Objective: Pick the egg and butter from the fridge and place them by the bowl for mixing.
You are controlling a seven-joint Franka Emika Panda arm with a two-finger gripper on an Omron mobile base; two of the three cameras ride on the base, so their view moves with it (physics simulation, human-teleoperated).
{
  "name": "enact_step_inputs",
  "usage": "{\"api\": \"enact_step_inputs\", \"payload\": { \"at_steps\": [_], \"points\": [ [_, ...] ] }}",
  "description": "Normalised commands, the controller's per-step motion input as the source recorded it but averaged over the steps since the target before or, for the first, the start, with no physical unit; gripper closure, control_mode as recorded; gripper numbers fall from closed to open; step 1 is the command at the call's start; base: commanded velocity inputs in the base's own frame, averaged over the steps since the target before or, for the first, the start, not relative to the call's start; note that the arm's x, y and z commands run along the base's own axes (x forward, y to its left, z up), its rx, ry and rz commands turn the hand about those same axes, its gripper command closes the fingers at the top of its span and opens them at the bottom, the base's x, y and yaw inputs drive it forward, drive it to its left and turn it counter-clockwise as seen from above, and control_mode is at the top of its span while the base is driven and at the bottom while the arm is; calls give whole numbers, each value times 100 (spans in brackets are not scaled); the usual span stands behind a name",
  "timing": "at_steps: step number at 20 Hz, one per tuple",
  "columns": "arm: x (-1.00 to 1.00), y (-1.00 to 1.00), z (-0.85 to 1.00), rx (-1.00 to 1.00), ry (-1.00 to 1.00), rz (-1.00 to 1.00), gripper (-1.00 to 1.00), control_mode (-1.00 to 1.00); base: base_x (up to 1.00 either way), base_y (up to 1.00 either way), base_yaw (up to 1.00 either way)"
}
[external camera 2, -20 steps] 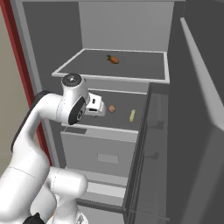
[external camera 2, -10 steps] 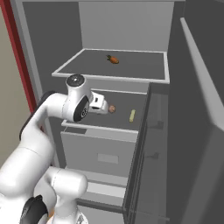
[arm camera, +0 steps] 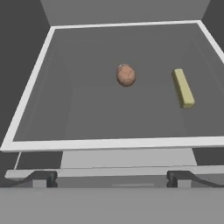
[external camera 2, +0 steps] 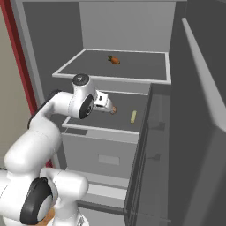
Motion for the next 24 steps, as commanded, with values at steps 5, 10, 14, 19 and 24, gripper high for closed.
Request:
{"api": "enact_step_inputs", "payload": {
  "at_steps": [5, 10, 14, 19, 24],
  "points": [
    [37, -6, -11, 0, 0, 0, -100, -100, 0, 0, 0],
    [38, -12, -20, 0, 0, 0, -100, -100, 0, 0, 0],
    [27, -9, -31, 0, 0, 0, -100, -100, 0, 0, 0],
    [29, -2, -29, 0, 0, 0, -100, -100, 0, 0, 0],
    [41, -4, -11, 0, 0, 0, -100, -100, 0, 0, 0]
  ]
}}
